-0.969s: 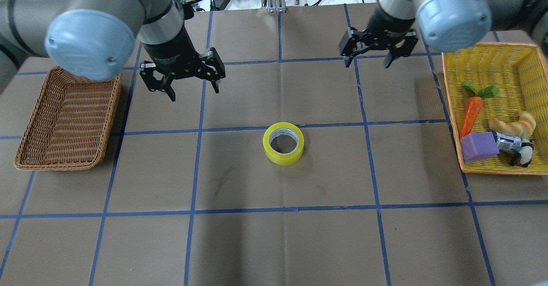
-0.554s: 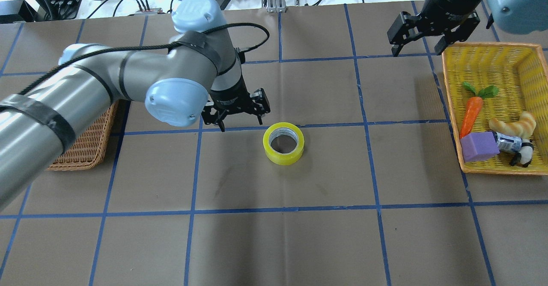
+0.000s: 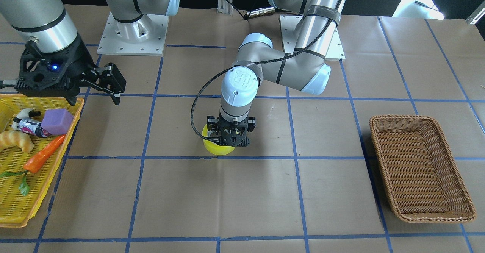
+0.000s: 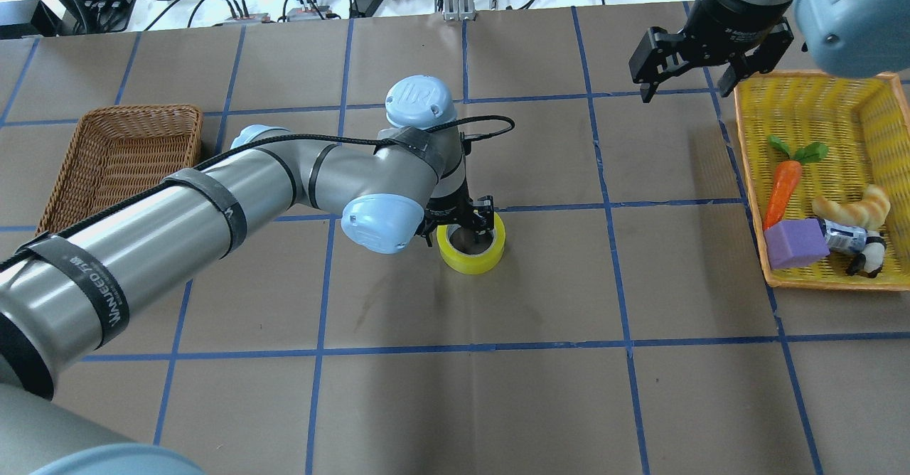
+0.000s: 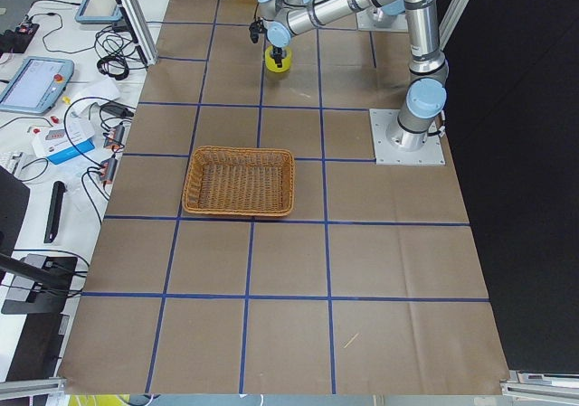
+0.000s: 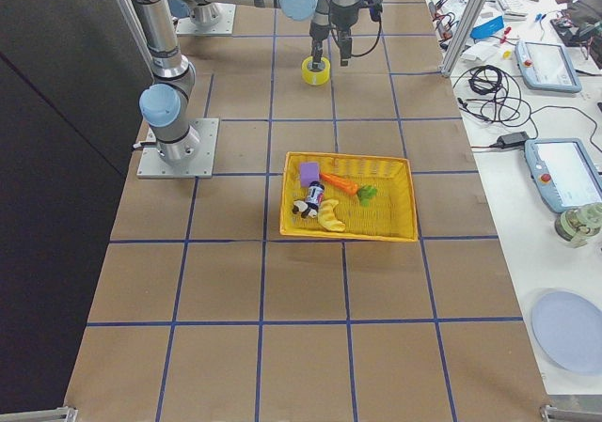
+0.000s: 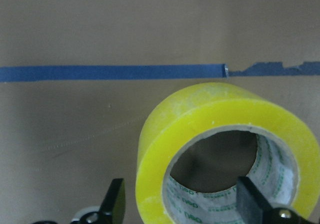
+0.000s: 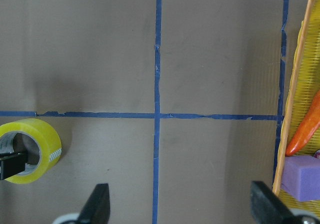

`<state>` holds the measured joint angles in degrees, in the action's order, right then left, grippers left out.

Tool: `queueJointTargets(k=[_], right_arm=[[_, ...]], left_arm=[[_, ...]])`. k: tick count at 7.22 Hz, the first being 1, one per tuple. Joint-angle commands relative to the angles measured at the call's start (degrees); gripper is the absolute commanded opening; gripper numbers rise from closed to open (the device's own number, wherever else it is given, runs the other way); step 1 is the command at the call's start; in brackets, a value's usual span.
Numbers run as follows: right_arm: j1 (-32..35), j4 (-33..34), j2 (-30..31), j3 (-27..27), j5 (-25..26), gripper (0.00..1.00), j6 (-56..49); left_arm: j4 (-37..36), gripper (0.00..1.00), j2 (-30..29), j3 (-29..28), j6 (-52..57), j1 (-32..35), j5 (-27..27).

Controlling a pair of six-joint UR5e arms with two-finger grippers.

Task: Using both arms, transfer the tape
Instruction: 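Reach the left gripper to the tape roll while the right gripper withdraws, then grasp the tape roll rim with the left gripper and lift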

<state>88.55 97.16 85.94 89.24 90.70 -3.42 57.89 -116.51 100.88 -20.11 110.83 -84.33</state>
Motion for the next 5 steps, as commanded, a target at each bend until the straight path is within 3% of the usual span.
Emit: queueJointTargets(k=[1, 3, 5], right_arm=[[2.9, -1.8, -0.2, 0.3, 0.9, 1.0, 2.0], [2.2, -1.9, -0.3, 0.3, 1.5, 1.0, 1.1], [2.3, -1.9, -0.3, 0.3, 1.4, 1.0, 1.0]], left_arm=[[-0.4, 0.03, -0.9, 0.0, 1.8, 0.0, 0.0], [2.1, 0.0, 2.2, -0.7, 4.1, -2.1, -0.2], [8.6, 0.01, 12.8, -1.7, 7.9, -14.3, -0.4]])
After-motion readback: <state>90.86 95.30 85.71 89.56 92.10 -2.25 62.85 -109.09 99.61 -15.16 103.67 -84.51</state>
